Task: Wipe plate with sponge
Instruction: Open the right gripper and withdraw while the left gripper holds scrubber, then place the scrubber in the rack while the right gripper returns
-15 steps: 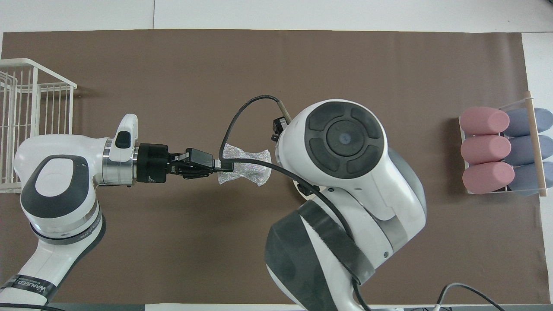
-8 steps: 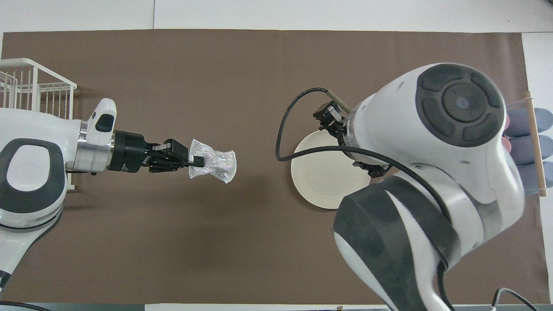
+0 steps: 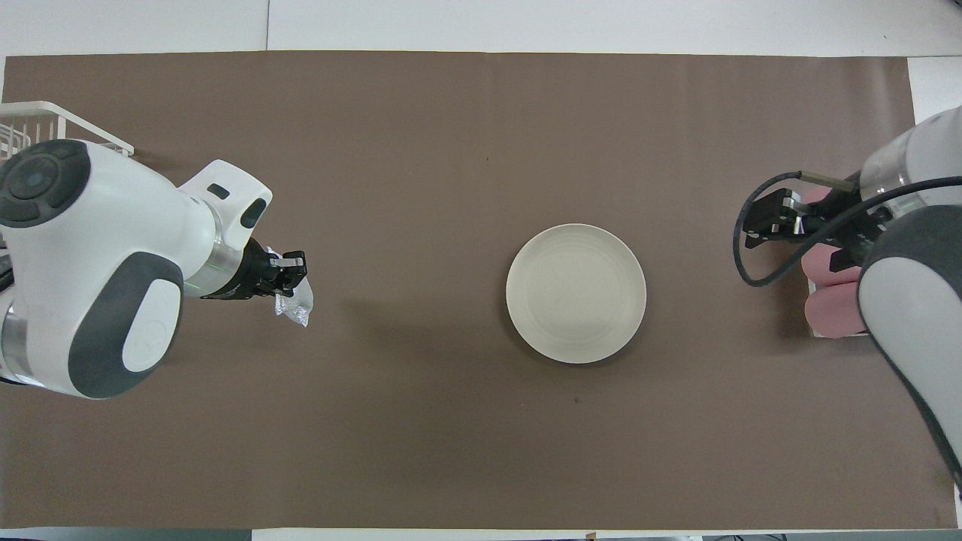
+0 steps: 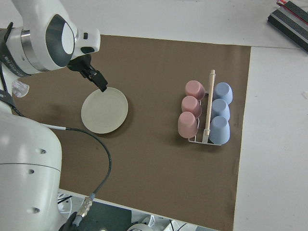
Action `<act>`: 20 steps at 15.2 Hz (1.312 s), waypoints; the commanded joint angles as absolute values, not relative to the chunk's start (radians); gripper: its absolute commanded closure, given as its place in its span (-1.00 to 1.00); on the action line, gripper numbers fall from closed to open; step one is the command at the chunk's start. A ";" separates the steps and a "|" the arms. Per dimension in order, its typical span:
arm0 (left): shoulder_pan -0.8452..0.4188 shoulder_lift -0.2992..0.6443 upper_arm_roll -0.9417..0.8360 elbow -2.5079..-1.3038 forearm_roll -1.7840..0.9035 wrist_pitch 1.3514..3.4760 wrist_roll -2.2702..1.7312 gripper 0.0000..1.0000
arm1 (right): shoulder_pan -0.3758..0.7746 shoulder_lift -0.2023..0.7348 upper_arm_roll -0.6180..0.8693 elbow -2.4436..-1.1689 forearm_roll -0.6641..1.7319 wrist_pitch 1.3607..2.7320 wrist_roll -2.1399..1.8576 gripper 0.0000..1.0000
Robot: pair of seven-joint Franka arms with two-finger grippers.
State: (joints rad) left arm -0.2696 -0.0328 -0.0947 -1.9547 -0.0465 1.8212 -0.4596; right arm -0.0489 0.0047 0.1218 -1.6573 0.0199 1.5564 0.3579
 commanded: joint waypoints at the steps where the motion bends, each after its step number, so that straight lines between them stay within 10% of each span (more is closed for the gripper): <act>1: -0.342 0.033 -0.084 -1.834 0.183 1.650 -0.518 1.00 | -0.072 -0.021 0.132 -1.678 0.015 1.534 0.249 -1.00; 14: -0.391 0.257 -0.078 -1.769 1.070 1.358 -0.552 1.00 | -0.075 -0.006 0.120 -1.646 -0.002 1.548 -0.021 -1.00; 20: -0.195 0.318 -0.077 -1.787 1.213 1.569 -0.552 1.00 | -0.034 -0.037 0.057 -1.666 -0.002 1.486 -0.015 -1.00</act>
